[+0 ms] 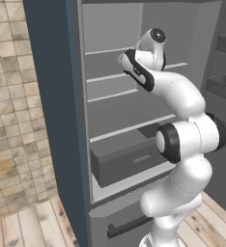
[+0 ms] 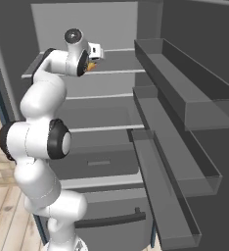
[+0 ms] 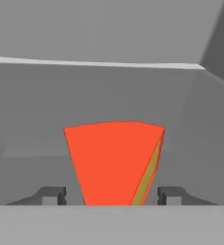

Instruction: Retrieve the sausage and cheese from the fridge and place them on the cutting board on the counter.

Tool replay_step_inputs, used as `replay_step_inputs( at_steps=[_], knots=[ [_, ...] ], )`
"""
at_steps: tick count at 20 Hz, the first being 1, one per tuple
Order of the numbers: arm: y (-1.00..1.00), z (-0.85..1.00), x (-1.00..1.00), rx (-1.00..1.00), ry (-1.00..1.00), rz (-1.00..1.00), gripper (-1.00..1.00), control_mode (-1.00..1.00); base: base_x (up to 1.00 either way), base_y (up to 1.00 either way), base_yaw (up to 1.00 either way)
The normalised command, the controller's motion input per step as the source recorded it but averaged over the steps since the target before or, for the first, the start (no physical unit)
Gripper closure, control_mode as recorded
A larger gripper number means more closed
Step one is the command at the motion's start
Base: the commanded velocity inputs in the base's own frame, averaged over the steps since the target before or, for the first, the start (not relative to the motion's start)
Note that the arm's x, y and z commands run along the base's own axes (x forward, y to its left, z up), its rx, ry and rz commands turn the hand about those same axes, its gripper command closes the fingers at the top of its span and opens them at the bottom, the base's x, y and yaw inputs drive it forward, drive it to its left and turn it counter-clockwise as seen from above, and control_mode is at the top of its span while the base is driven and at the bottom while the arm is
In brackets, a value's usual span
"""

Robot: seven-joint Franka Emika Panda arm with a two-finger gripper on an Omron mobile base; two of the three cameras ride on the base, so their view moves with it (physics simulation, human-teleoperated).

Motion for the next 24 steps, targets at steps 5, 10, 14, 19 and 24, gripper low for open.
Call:
replay_step_inputs(
  at_steps=[5,10,14,19,24],
  knots=[
    [0.29,-0.35,0.00,0.01,0.00,-0.03,1.00,-1.00,0.00,0.00,0.00],
    [0.15,-0.03,-0.05,0.03,-0.04,0.00,1.00,-1.00,0.00,0.00,0.00],
    [0.00,0.07,-0.50,0.05,-0.09,0.00,1.00,-1.00,0.00,0.00,0.00],
    [-0.14,0.12,-0.97,0.06,-0.05,0.00,1.00,-1.00,0.00,0.00,0.00],
    [-0.27,0.16,-1.00,0.09,-0.01,-0.04,1.00,-1.00,0.00,0.00,0.00]
  ],
)
